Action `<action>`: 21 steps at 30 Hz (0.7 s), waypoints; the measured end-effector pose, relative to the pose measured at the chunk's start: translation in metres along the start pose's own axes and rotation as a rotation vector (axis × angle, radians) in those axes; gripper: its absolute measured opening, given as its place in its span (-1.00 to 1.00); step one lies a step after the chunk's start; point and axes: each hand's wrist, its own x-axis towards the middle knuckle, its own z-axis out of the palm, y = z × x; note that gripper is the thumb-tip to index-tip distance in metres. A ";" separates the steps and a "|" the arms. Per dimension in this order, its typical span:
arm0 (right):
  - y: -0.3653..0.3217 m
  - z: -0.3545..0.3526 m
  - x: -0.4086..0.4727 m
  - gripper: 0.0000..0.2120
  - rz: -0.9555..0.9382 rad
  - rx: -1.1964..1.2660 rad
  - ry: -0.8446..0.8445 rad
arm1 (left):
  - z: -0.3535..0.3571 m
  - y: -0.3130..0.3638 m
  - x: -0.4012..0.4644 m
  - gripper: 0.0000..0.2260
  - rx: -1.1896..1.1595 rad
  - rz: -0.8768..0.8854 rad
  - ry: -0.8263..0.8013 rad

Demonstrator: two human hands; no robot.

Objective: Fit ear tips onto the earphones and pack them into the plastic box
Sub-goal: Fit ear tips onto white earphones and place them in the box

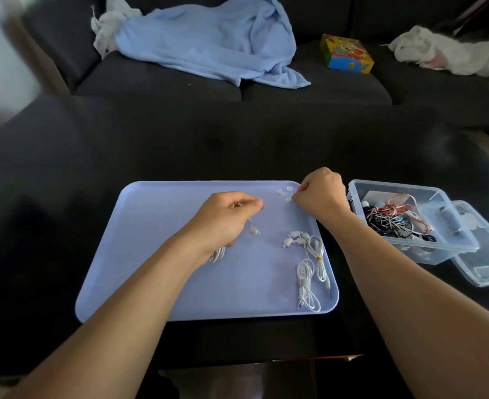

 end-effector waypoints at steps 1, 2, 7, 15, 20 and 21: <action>-0.002 -0.002 0.000 -0.94 0.005 0.030 -0.010 | 0.000 0.000 0.001 -0.82 -0.022 -0.007 0.016; -0.003 -0.004 0.000 -0.95 0.009 0.063 -0.020 | 0.000 0.001 0.002 -0.81 -0.051 -0.003 0.030; -0.011 -0.014 -0.006 -0.89 -0.040 0.236 -0.067 | 0.000 0.002 0.004 -0.80 -0.213 0.003 0.076; -0.012 -0.020 -0.012 -0.92 0.078 0.498 -0.177 | -0.006 0.008 0.004 -0.82 -0.589 -0.177 0.011; -0.012 -0.022 -0.014 -0.89 0.036 0.406 -0.173 | -0.007 0.009 0.004 -0.80 -0.642 -0.207 -0.018; -0.013 -0.022 -0.014 -0.89 0.010 0.400 -0.180 | -0.007 0.009 0.004 -0.78 -0.656 -0.223 -0.017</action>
